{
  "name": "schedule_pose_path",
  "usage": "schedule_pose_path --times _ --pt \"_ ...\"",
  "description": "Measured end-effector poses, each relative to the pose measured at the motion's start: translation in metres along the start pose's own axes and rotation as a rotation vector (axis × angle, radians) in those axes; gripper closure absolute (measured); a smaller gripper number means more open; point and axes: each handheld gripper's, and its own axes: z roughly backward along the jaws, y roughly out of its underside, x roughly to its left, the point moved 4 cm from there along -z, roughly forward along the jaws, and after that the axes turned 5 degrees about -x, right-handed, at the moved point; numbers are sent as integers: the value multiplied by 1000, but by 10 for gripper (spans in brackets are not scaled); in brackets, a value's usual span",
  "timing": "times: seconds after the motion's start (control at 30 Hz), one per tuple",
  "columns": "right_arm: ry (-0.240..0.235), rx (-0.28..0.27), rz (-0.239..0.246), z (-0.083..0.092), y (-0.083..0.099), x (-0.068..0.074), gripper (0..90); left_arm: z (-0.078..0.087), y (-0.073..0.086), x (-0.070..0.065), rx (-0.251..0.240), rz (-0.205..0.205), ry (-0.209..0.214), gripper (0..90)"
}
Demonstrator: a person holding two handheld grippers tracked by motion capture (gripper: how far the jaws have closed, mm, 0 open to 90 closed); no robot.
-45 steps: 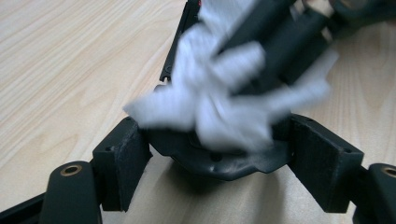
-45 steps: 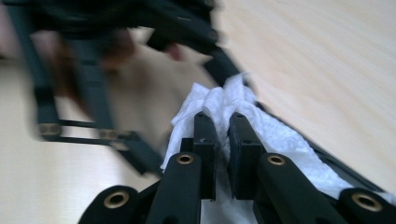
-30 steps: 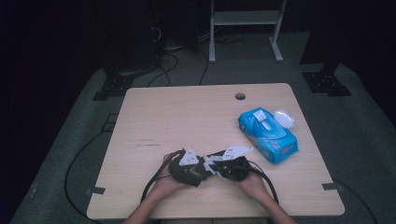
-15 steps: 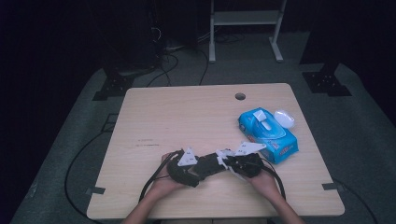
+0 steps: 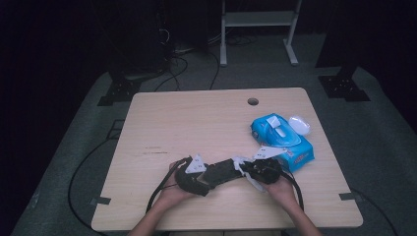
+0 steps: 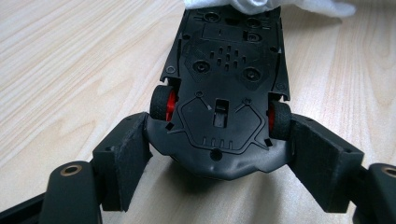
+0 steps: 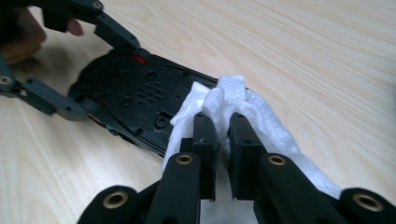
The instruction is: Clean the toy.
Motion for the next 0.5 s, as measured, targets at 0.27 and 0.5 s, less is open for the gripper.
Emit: schedule_pose_path --times 0.27,0.5 --pt "-61 3 34 -10 -4 17 822 1 1 0 2 0 -6 240" --pt "55 -1 24 0 1 -7 820 1 1 2 -4 7 -2 240"
